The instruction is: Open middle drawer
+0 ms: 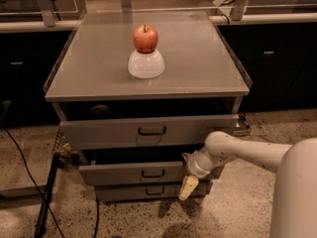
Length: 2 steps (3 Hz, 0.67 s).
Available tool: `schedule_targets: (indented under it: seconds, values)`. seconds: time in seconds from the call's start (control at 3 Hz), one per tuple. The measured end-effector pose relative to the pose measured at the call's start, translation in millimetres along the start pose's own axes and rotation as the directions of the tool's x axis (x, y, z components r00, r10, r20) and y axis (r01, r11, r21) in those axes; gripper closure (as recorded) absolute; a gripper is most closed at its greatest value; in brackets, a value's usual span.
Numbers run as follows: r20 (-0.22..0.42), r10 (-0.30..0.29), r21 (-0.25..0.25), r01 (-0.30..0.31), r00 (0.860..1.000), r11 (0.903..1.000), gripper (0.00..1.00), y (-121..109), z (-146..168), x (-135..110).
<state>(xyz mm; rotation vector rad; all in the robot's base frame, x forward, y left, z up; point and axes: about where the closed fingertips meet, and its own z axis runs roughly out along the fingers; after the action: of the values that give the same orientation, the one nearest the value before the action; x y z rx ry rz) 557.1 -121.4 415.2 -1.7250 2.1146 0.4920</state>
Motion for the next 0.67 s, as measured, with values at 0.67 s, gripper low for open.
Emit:
schedule_targets:
  seconds: [0.67]
  values:
    - [-0.035,0.011,-0.089,-0.014,0.999,0.9959,0.00,13.7,-9.7,7.5]
